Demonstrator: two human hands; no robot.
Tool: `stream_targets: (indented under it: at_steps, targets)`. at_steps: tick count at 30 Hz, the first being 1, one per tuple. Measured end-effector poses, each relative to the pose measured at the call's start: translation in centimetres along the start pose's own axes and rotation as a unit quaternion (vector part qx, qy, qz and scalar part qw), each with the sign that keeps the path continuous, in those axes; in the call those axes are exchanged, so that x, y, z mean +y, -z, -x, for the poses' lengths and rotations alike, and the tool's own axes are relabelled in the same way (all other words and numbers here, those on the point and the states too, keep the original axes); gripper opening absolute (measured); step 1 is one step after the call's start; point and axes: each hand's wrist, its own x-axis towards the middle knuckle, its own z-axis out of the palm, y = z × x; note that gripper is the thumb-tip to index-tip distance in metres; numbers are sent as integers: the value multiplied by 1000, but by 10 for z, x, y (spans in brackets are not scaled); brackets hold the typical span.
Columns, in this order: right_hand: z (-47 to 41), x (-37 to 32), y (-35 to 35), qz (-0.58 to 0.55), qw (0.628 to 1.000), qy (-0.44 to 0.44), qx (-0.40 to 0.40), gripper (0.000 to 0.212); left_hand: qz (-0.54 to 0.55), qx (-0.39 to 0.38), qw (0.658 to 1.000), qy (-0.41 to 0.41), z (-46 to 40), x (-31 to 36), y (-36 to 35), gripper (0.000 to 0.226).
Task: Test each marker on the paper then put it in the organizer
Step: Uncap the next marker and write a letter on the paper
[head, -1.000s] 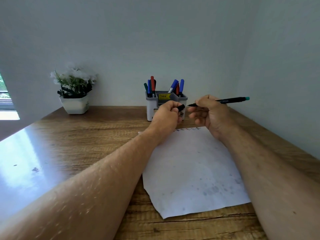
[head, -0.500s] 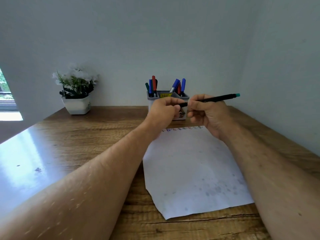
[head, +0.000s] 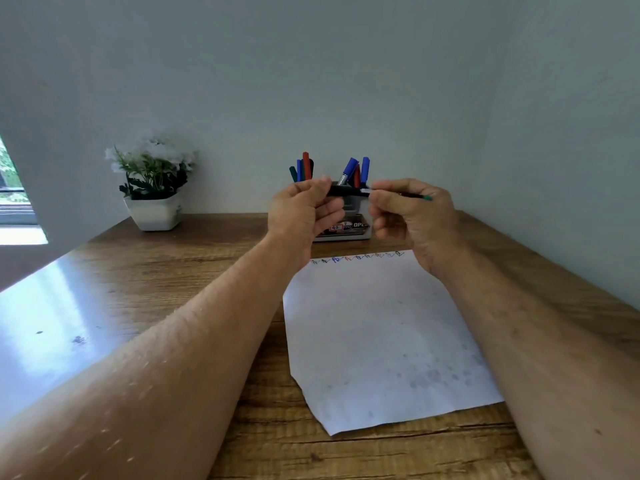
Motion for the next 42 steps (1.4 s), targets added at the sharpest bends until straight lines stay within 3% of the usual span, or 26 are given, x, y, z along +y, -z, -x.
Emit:
stream_targets:
  at_steps: [2, 5, 7, 20, 23, 27, 32, 38, 42]
  targets:
    - [1, 2, -1, 91, 993, 70, 17, 13, -5, 12, 1000, -2, -1, -1, 2, 14]
    - [2, 6, -3, 230, 947, 218, 45, 17, -4, 16, 1000, 8, -3, 0, 3, 17]
    - [4, 8, -3, 251, 934, 247, 48, 17, -6, 12, 1000, 14, -4, 2, 3, 17]
    - [2, 13, -8, 198, 963, 175, 43, 8, 44, -2, 999, 6, -1, -1, -4, 17]
    - [2, 17, -12, 244, 954, 173, 1, 13, -8, -59, 998, -9, 9, -9, -17, 19]
    - [4, 17, -10, 273, 934, 229, 0, 28, -22, -22, 996, -82, 11, -5, -29, 40]
    - [1, 18, -11, 311, 915, 257, 9, 33, -12, -6, 996, -88, 13, 4, -27, 55]
    - [-3, 20, -8, 362, 914, 183, 16, 33, -105, -42, 984, -136, 6, 0, -23, 49]
    - [-5, 22, -9, 397, 907, 137, -8, 38, -231, -44, 950, -206, 2, -3, -20, 57]
